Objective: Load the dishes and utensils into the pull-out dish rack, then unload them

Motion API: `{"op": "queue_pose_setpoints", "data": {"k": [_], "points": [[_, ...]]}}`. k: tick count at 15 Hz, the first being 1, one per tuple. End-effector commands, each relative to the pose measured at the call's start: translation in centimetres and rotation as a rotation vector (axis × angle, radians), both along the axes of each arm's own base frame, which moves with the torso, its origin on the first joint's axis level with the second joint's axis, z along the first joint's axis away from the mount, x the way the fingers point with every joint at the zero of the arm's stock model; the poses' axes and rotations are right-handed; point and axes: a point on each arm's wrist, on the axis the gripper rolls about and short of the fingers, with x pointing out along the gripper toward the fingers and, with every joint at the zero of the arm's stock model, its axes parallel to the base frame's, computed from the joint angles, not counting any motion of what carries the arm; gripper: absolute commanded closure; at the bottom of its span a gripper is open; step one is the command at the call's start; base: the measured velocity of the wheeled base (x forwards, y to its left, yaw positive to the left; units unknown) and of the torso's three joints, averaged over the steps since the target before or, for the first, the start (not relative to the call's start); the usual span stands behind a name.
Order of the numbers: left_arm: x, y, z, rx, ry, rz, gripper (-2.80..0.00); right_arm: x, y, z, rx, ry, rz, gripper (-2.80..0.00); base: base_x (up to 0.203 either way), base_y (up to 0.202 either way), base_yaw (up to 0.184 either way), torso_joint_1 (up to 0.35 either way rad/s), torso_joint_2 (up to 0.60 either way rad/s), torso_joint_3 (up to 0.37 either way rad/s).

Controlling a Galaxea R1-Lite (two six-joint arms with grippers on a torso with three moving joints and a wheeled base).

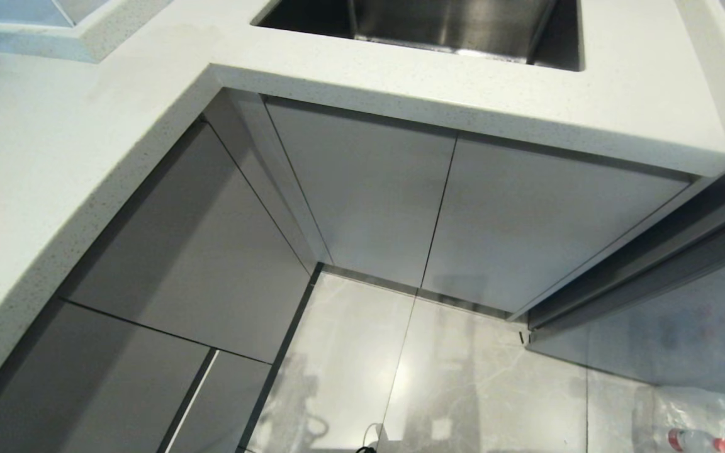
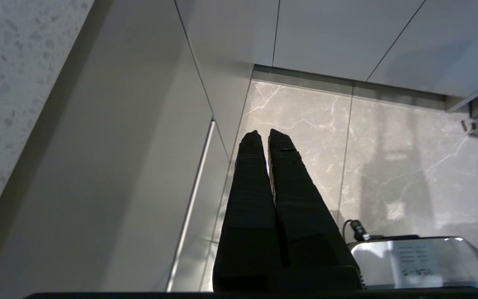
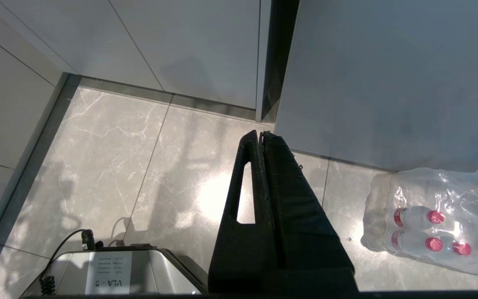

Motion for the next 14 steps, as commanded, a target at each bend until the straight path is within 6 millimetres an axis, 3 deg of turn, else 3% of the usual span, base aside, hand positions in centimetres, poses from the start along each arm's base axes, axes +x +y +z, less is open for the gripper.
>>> {"op": "queue_pose_setpoints", "data": {"k": [1, 14], "points": [[0.01, 0.0, 0.01, -0.013, 0.001, 0.001, 0.0, 0.02, 0.0, -0.04, 0.0, 0.002, 0.0, 0.0, 0.0, 0.0, 0.0, 0.0, 0.0, 0.0], [0.01, 0.0, 0.02, -0.053, 0.0, 0.002, 0.0, 0.02, 0.0, -0.05, 0.001, 0.003, 0.0, 0.0, 0.0, 0.0, 0.0, 0.0, 0.0, 0.0]]}}
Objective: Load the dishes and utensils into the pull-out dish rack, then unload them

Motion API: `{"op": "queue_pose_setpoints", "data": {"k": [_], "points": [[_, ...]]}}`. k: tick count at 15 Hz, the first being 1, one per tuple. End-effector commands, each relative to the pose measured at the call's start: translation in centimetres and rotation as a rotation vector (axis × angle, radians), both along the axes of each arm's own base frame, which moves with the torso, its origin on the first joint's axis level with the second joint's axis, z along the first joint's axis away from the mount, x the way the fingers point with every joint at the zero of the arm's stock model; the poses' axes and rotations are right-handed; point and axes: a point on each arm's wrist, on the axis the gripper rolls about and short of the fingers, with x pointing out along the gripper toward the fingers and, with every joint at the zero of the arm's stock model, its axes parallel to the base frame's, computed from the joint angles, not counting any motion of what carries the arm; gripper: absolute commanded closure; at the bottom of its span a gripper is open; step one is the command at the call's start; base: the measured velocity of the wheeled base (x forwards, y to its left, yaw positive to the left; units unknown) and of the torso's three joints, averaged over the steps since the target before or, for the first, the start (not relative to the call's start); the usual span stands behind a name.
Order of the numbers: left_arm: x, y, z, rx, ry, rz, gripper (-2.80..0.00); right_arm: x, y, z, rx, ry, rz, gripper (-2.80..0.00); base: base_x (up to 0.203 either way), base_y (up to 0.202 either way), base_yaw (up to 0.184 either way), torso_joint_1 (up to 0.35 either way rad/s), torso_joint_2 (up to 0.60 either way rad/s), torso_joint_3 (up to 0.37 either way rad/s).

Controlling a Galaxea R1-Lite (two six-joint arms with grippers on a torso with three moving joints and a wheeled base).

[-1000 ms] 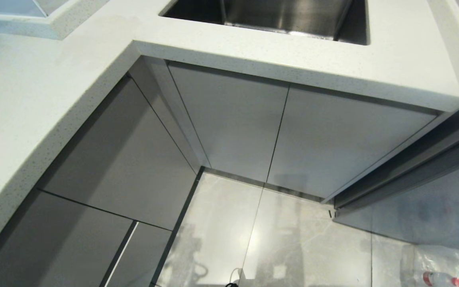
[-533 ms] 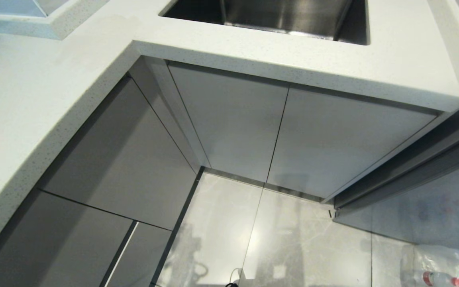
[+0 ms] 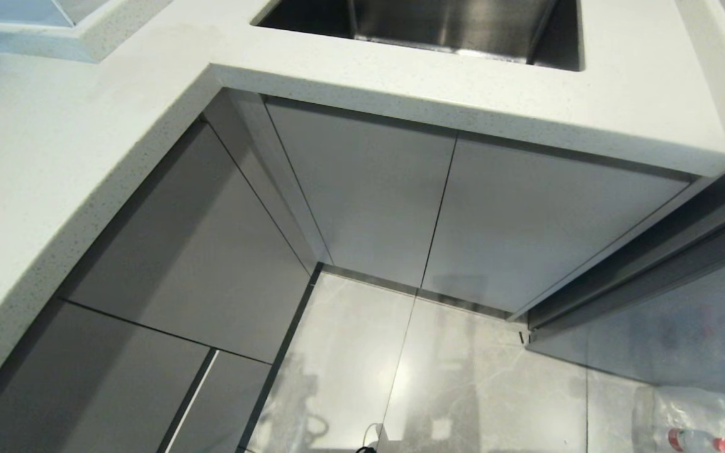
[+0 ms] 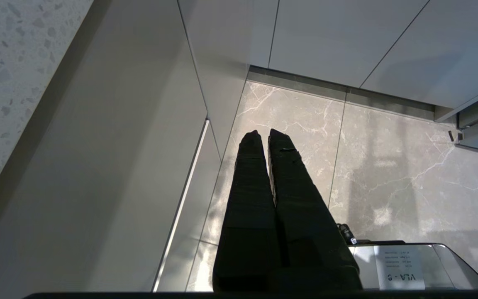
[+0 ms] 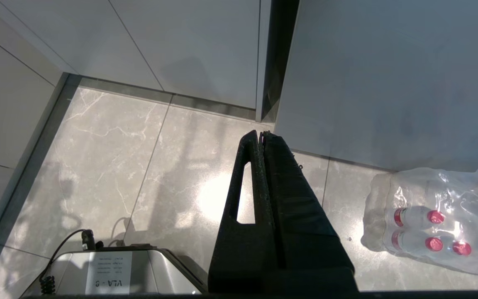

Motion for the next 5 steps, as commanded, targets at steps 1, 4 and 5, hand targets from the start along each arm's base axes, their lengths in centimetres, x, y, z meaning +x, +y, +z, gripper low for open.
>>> {"op": "queue_pose_setpoints", "data": {"k": [1, 4, 5], "points": [[0.0, 0.0, 0.0, 0.0, 0.0, 0.0, 0.0, 0.02, 0.0, -0.05, 0.0, 0.003, -0.001, 0.0, 0.0, 0.0, 0.0, 0.0, 0.0, 0.0], [0.0, 0.0, 0.0, 0.0, 0.0, 0.0, 0.0, 0.02, 0.0, -0.05, 0.0, 0.003, 0.001, 0.0, 0.0, 0.0, 0.0, 0.0, 0.0, 0.0], [0.0, 0.0, 0.0, 0.001, 0.0, 0.0, 0.0, 0.02, 0.0, -0.05, 0.0, 0.003, -0.001, 0.0, 0.0, 0.0, 0.0, 0.0, 0.0, 0.0]]}}
